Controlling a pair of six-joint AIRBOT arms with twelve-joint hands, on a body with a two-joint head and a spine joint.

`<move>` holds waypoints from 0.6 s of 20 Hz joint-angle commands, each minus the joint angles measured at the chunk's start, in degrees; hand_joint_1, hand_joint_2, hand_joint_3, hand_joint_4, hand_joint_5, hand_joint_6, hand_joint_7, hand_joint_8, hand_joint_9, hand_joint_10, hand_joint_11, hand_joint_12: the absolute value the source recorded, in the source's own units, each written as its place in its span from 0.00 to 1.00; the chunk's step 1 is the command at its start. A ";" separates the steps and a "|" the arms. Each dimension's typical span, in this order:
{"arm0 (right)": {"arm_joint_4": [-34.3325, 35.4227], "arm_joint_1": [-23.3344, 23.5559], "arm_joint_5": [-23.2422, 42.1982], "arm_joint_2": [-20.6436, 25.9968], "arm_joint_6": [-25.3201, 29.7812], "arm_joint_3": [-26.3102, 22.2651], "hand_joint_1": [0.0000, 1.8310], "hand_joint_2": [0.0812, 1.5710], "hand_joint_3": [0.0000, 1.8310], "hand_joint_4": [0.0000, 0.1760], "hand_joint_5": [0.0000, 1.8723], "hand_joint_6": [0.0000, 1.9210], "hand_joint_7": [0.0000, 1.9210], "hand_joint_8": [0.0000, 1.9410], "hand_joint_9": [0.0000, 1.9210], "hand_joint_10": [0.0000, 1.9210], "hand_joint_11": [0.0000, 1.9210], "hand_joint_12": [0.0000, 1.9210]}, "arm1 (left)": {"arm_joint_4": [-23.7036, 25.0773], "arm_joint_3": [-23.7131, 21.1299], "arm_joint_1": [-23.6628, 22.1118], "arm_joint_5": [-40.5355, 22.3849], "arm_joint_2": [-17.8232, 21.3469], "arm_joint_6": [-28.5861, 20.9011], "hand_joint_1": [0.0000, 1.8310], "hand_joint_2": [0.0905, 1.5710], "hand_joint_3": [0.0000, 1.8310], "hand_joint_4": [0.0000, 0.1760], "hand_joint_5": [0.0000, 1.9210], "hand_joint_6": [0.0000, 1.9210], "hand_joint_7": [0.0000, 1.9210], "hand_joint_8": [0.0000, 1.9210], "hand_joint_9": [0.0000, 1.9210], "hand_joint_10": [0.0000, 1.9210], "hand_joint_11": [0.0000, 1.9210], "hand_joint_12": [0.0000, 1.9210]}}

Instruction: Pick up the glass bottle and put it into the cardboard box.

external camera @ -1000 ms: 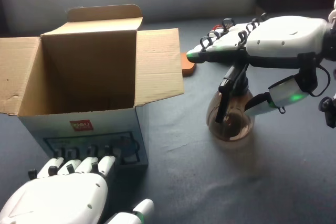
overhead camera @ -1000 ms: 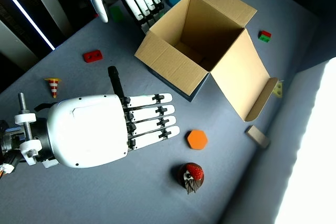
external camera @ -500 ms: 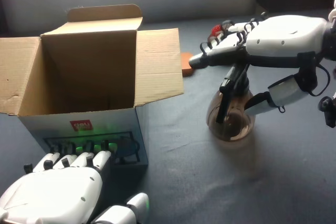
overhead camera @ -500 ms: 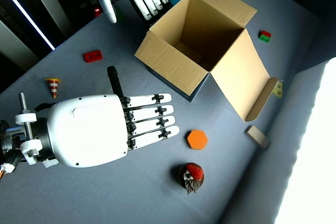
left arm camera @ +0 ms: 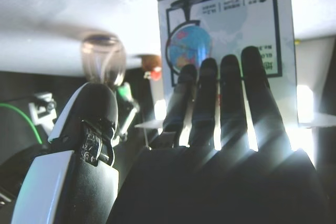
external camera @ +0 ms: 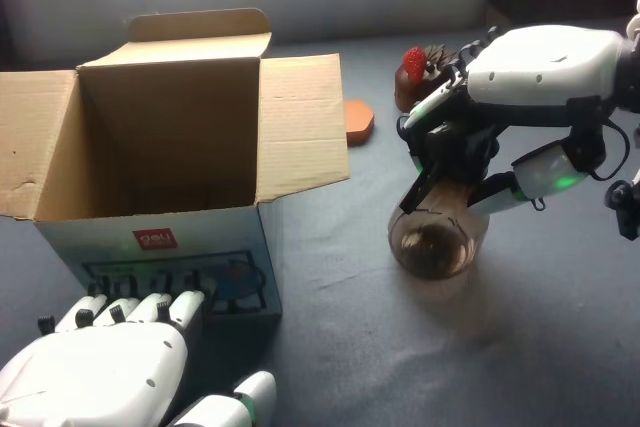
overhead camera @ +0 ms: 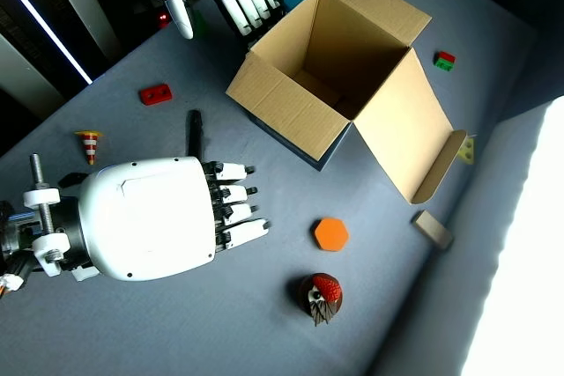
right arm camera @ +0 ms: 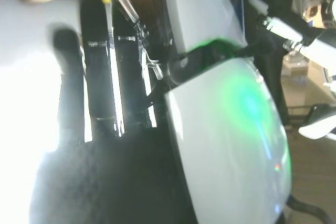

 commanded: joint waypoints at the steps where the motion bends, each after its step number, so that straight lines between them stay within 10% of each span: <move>1: 2.28 0.81 3.29 0.37 0.25 0.15 0.65 0.74 0.00 0.00 0.40 0.71 0.49 0.57 0.47 0.72 0.37 0.96 | 4.45 -0.17 -0.14 -3.15 0.27 -0.38 0.00 0.85 0.00 0.00 0.04 0.00 0.06 0.00 0.06 0.00 0.00 0.28; 12: 2.64 8.77 6.16 3.71 -2.66 0.16 0.65 0.74 0.00 0.00 0.40 0.71 0.49 0.58 0.46 0.72 0.36 0.96 | 3.95 -0.20 0.40 -2.96 0.41 -1.61 0.00 0.85 0.00 0.00 0.04 0.00 0.06 0.00 0.06 0.00 0.00 0.27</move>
